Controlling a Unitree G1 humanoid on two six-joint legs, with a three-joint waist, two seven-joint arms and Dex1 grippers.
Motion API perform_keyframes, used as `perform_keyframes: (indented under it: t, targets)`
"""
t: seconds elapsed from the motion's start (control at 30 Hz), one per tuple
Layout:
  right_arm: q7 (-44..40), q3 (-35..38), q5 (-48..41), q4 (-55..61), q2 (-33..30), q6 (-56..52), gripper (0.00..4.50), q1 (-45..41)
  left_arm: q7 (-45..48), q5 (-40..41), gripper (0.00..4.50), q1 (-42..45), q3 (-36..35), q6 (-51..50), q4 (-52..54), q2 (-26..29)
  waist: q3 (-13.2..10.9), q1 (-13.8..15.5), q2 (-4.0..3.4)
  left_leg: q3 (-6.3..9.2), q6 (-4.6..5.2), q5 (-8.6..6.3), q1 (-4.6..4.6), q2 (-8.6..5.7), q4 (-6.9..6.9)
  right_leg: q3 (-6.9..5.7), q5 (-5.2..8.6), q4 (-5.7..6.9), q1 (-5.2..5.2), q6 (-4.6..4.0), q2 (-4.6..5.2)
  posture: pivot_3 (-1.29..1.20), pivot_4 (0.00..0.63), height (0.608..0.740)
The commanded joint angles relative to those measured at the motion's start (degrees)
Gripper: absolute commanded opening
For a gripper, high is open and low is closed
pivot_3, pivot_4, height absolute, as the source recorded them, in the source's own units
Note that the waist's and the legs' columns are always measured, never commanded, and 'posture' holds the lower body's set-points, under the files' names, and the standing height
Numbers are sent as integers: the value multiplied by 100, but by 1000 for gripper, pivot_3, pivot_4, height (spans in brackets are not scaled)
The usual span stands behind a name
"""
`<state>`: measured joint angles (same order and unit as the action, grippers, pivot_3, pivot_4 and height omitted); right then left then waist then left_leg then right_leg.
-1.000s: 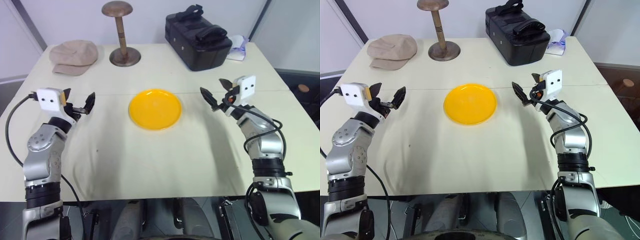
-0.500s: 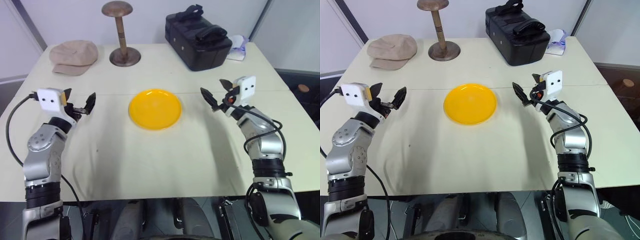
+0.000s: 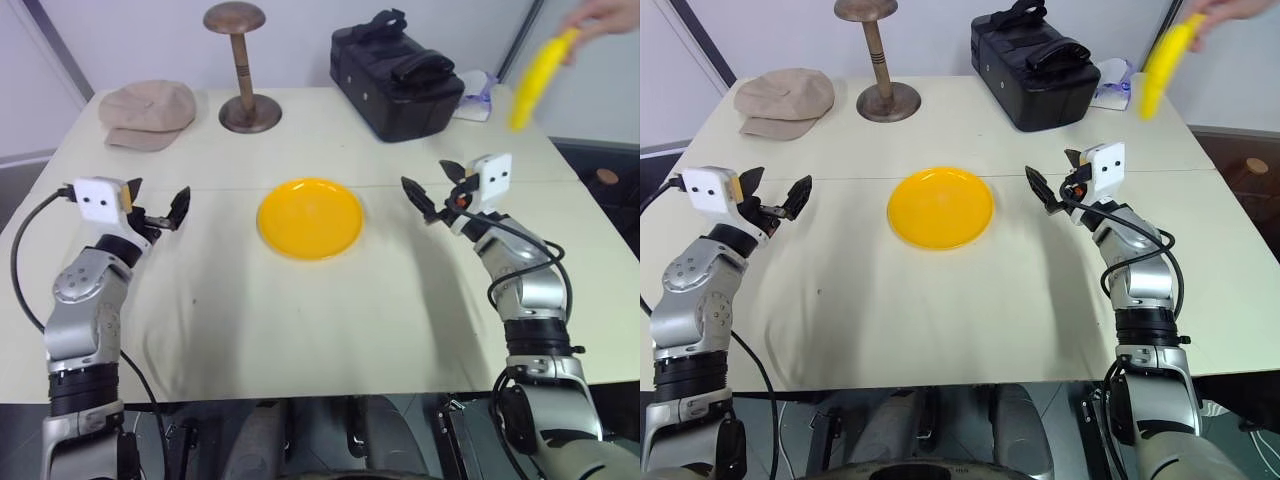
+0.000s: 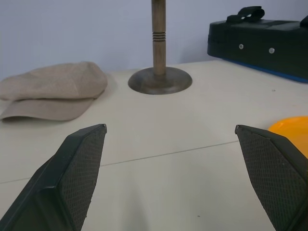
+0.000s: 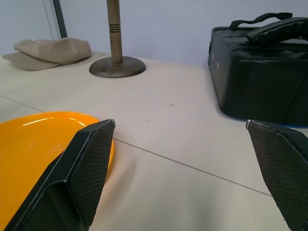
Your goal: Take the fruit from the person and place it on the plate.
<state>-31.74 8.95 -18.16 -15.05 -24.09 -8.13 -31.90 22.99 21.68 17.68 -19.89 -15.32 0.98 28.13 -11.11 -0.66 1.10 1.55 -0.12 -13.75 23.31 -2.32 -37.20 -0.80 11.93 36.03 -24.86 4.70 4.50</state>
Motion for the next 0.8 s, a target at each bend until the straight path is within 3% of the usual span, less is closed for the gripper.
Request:
perform_keyframes:
  t: [0.03, 0.27, 0.43, 0.6, 0.8]
  targets:
    - [17, 127, 2, 218, -72, 114, 4500, -16, 7, -35, 4483, 68, -85, 134, 87, 104, 0, -1, 0, 0, 0, 0, 0, 0, 0, 0, 0, 0, 0, 0, 0, 0, 150, 740]
    - [8, 113, 8, 197, -63, 132, 4500, -36, 231, 37, 4483, 140, -101, 129, 20, 245, 0, -3, 0, 0, 0, 0, 0, 0, 0, 0, 0, 0, 0, 0, 0, 0, 150, 740]
    - [-20, 113, 7, 193, -88, 123, 4500, -38, 2027, 1521, 4483, 91, 52, -904, 950, 936, -1, -11, 1, 0, 0, 0, 2, 0, 1, 0, 1, -2, 0, -1, -1, 0, 150, 740]
    - [-9, 179, -49, 324, -148, 10, 4500, 13, 2794, 2303, 4483, 421, 143, -1747, 1145, 1489, -2, -10, -3, 0, 0, 0, 2, 1, 1, 0, 11, -7, 0, -19, 0, 0, 150, 740]
    - [-227, 108, -463, 1111, -255, -722, 4500, -91, 2944, 2282, 4483, 1056, 459, -1855, 919, 1391, -2, -19, -2, 0, 1, 0, 3, 1, 1, 0, 8, -6, 1, -12, -10, 0, 150, 740]
